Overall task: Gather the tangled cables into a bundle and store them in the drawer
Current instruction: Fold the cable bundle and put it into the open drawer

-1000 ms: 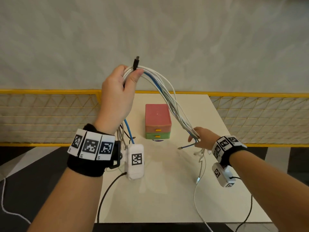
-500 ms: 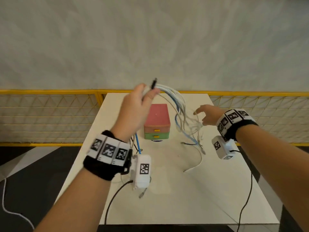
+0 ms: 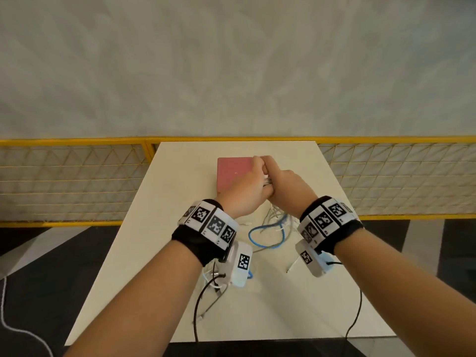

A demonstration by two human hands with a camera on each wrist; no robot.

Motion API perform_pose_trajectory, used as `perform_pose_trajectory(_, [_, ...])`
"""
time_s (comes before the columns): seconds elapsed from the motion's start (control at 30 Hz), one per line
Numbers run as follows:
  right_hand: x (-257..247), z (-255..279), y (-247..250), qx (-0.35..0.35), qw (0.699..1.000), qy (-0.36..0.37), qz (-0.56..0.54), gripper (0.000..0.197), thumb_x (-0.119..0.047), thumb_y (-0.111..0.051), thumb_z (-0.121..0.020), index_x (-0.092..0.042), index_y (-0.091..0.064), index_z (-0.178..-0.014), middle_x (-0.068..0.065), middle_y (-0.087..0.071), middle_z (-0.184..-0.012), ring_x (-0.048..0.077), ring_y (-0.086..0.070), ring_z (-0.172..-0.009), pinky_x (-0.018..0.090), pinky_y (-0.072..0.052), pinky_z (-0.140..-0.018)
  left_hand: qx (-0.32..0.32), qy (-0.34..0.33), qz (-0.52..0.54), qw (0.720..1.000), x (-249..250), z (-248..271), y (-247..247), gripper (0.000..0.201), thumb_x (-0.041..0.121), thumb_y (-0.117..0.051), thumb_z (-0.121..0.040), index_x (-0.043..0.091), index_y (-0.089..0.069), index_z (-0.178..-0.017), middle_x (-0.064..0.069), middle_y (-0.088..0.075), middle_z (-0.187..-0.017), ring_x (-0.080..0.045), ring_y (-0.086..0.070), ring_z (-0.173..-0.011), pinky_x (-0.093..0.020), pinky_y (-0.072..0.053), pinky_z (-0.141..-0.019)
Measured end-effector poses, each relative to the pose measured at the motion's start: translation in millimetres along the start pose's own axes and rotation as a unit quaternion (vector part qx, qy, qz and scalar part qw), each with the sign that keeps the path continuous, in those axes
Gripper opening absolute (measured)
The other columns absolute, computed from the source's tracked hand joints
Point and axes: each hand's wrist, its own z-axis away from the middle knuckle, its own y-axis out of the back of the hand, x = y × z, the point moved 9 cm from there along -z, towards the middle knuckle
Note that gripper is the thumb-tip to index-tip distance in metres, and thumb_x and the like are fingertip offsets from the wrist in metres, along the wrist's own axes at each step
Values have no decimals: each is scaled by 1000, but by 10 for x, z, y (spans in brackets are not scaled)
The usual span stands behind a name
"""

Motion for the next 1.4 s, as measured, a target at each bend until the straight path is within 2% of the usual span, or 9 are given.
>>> perform_pose_trajectory(0.2, [360,-20,219,44,997,-60,5,28,0,-47,-86,-8,-59,-110,11,-71,-99,34,-65,-87,33,-45,-69,-27,9,162,986,-267,253,-53,24,24,-54,-99,19,-36,-114,2,-49,-64,-8,-44,-48,-23,-41,-50])
perform_pose_trajectory(0.4, [1039,131,292,35,978,-206,-4,20,-9,-52,-89,-15,-58,-107,14,-68,-99,24,-56,-76,30,-40,-65,-29,50,44,997,-644,440,-253,24,30,-38,-105,23,-48,-84,7,-42,-65,-6,-38,-56,-14,-31,-49])
perform_pose_trajectory(0.47, [968,184,221,1,978,-193,79,43,-25,-62,-87,-18,-47,-127,11,-62,-114,29,-57,-103,38,-44,-86,-1,58,-6,998,-626,379,-216,27,29,-35,-106,16,-53,-92,5,-47,-69,-7,-43,-61,-16,-33,-52])
perform_pose_trajectory(0.6, [353,167,53,-12,974,-23,223,101,-25,-77,-71,-18,-14,-149,13,-32,-145,31,-13,-144,55,-4,-116,38,72,-62,995,-518,184,-156,36,28,-34,-106,-1,-56,-109,-15,-63,-89,-31,-59,-82,-33,-38,-67])
perform_pose_trajectory(0.7, [-91,150,-204,1,967,120,224,75,-5,-72,-63,-11,-45,-133,13,-60,-114,35,-52,-117,52,-25,-111,5,57,-137,989,-258,85,-227,27,13,-35,-103,-1,-56,-113,-15,-64,-97,-35,-64,-93,-37,-42,-69])
perform_pose_trajectory(0.83, [53,57,36,25,995,37,93,27,5,-50,-78,-5,-58,-102,13,-62,-71,32,-57,-69,33,-38,-62,3,-7,-40,999,-119,113,-148,31,35,-40,-103,10,-57,-107,-4,-62,-85,-22,-60,-76,-37,-46,-67])
perform_pose_trajectory(1.1, [689,63,190,49,989,-140,-19,12,-7,-61,-84,-16,-63,-91,-1,-58,-73,26,-60,-76,29,-44,-65,-10,7,-7,1000,-472,247,-81,27,30,-43,-103,6,-55,-107,2,-52,-70,-15,-52,-62,-28,-42,-62])
perform_pose_trajectory(1.27, [207,123,-68,12,985,13,172,58,-11,-71,-72,-16,-52,-126,6,-60,-114,28,-51,-117,42,-27,-109,25,-1,-98,995,-365,130,-64,21,23,-42,-103,5,-51,-110,-10,-63,-86,-30,-59,-78,-36,-44,-66])
perform_pose_trajectory(1.4, [-15,102,-204,-39,990,35,134,30,-5,-57,-81,-10,-54,-110,10,-67,-97,30,-61,-90,33,-43,-74,3,-19,-113,993,-228,94,-178,29,23,-44,-102,11,-51,-127,-13,-68,-106,-32,-64,-92,-41,-50,-75])
